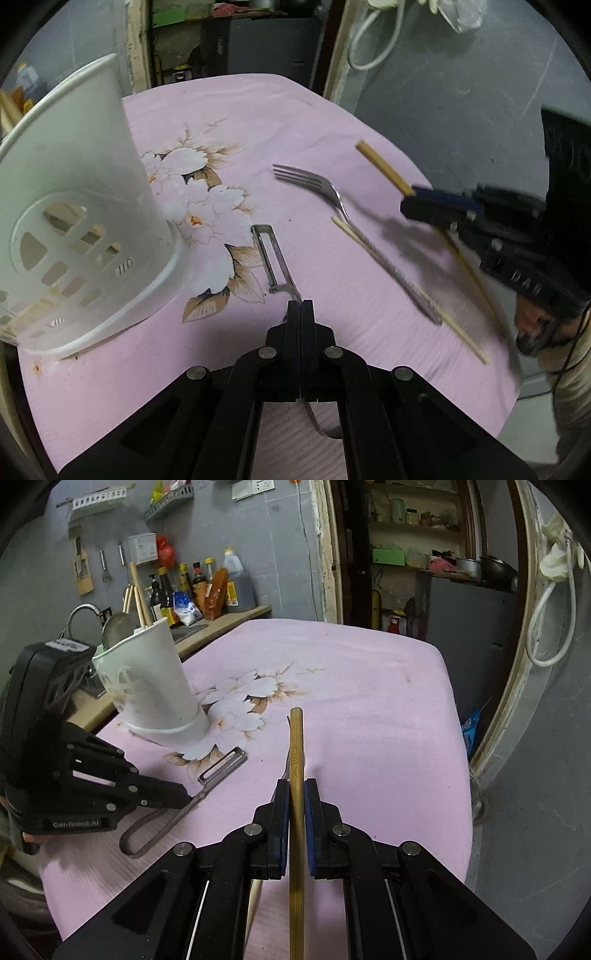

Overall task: Organize utensils
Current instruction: 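Grasp the steel peeler with the left tool while the right tool holds a chopstick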

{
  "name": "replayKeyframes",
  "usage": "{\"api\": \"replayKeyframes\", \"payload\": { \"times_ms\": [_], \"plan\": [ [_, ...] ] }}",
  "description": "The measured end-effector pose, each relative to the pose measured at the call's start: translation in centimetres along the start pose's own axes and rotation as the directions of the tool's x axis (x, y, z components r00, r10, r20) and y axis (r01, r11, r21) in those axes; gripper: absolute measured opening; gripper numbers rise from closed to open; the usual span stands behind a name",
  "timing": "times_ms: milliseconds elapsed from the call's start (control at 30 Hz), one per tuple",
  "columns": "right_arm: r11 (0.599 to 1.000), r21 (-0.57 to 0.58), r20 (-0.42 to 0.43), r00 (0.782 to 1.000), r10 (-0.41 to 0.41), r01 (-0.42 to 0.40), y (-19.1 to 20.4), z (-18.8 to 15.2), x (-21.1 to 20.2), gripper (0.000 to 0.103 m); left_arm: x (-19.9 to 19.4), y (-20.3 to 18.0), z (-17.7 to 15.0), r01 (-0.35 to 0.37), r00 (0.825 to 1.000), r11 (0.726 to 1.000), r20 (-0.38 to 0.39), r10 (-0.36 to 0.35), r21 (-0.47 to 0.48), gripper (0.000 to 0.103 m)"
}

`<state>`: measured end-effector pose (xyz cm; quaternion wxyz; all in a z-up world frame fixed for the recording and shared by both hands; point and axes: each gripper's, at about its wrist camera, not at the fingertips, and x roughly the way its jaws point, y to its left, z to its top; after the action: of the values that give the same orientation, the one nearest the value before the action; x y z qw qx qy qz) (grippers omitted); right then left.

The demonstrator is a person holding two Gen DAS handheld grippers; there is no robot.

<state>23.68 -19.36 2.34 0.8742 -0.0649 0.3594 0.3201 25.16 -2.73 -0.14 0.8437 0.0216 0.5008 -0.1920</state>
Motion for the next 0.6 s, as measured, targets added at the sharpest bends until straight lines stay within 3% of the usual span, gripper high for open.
{"api": "replayKeyframes", "payload": {
  "times_ms": [200, 333, 600],
  "plan": [
    [1.000, 0.029, -0.015, 1.000, 0.001, 0.000, -1.1, -0.8, 0.2, 0.006, 0.1, 0.0, 0.8, -0.053, 0.999, 0.998, 0.001, 0.053, -0.015, 0.005],
    [0.998, 0.057, -0.015, 1.000, 0.011, -0.010, -1.8, -0.9, 0.2, 0.006, 1.5, -0.3, 2.1, -0.062, 0.998, 0.998, -0.017, 0.062, -0.014, 0.036],
    [0.996, 0.088, -0.018, 1.000, 0.015, -0.014, -3.2, -1.5, 0.3, 0.006, 3.0, -0.5, 2.3, -0.154, 0.986, 0.988, -0.063, 0.155, 0.018, 0.037]
  ]
}}
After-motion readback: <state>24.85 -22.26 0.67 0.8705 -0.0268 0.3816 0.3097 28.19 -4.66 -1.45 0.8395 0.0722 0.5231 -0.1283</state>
